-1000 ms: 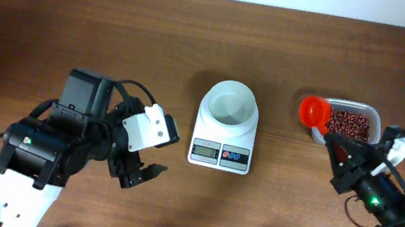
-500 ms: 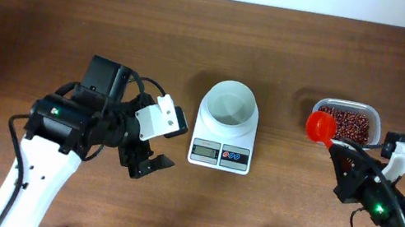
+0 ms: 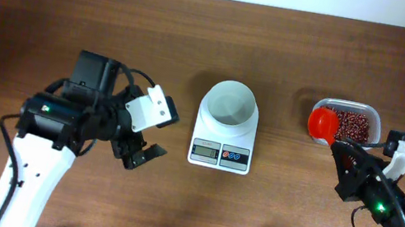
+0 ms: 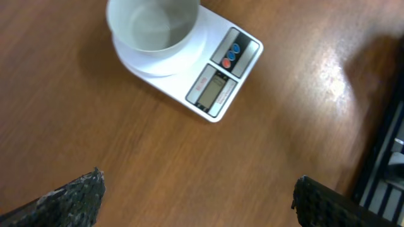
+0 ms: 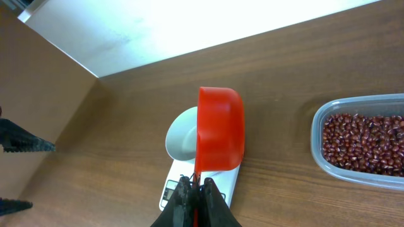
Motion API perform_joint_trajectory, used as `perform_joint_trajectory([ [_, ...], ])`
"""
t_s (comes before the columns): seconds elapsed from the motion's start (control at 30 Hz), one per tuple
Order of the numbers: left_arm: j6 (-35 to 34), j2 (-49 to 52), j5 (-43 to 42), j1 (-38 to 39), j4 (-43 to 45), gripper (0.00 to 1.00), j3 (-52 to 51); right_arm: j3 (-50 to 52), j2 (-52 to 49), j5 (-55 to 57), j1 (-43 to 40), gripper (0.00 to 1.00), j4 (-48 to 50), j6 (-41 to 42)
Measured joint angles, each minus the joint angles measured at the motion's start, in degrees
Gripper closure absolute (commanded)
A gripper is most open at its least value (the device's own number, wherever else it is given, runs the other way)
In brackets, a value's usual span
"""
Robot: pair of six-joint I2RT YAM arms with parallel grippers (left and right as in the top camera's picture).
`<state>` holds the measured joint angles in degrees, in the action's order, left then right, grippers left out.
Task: Scoop and weigh 50g on scale
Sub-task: 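Move the scoop with the right gripper over the bean tub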
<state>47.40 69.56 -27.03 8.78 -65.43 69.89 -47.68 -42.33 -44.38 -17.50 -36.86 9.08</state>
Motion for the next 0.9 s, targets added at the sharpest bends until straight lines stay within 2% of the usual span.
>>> perform_joint_trajectory([
  [0.27, 1.7, 0.0, -5.4, -0.7, -2.7, 0.01, 3.9, 0.0, 0.0, 0.0, 0.0, 0.96, -1.8, 0.0],
  [0.9, 2.6, 0.0, -1.0, -0.7, -2.7, 0.01, 3.9, 0.0, 0.0, 0.0, 0.0, 0.96, -4.7, 0.0],
])
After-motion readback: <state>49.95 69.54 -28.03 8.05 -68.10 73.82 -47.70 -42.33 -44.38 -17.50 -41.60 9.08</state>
